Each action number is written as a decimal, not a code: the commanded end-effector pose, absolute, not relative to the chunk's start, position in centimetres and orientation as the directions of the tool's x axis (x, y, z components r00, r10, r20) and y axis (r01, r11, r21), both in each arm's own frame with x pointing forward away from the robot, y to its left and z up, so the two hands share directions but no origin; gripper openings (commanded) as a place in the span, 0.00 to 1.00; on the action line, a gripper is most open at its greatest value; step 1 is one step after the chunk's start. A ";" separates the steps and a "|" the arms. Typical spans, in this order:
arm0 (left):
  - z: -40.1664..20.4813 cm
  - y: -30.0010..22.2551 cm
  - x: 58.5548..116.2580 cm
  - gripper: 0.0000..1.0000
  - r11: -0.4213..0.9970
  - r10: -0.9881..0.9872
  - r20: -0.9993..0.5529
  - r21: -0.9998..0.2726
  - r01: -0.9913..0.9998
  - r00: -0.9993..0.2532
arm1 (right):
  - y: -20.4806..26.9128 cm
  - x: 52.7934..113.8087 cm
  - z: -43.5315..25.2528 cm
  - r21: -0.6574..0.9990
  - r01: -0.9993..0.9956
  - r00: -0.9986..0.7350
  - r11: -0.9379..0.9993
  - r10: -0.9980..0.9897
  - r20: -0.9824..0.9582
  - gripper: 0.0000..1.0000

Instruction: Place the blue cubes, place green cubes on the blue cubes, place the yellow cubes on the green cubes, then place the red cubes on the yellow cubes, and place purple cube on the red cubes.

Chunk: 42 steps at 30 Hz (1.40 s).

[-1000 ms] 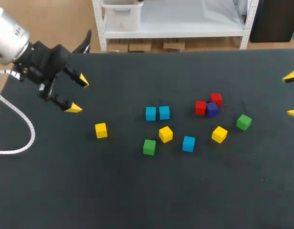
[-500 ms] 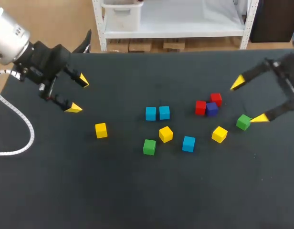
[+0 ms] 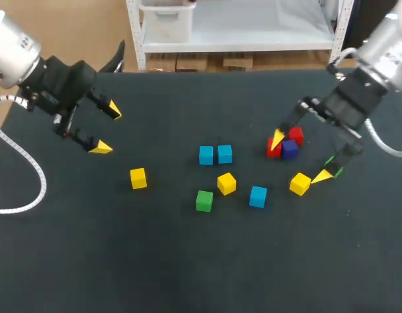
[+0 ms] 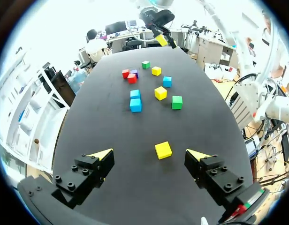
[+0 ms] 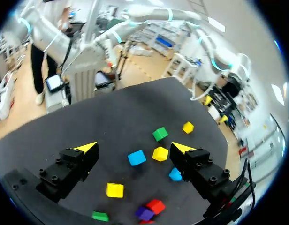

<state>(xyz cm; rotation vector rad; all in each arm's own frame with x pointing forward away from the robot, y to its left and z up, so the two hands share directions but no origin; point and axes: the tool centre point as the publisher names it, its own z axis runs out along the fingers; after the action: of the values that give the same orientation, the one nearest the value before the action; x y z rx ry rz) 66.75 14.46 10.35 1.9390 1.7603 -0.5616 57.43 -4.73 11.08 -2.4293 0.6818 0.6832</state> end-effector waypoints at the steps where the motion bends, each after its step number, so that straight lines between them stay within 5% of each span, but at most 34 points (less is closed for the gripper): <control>1: 10.3 14.5 66.7 1.00 -0.078 0.806 -0.583 0.066 0.995 0.102 | -2.5 57.9 9.3 0.077 0.137 0.962 -0.988 0.114 -0.247 1.00; 15: 10.3 14.5 66.7 1.00 -0.078 0.806 -0.583 0.066 0.995 0.102 | -1.6 59.0 4.3 0.126 0.161 0.977 -0.979 0.139 -0.164 1.00; 42: 10.3 14.5 66.7 1.00 -0.078 0.806 -0.583 0.066 0.995 0.102 | -1.7 60.8 0.5 -0.031 -0.172 0.959 -0.985 -0.160 -0.232 1.00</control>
<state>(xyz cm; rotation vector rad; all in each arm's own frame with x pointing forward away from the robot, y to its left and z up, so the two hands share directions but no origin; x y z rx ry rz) 66.75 14.46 10.36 1.9392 1.7606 -0.5614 61.04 -1.65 0.70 -3.0614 0.2579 0.3656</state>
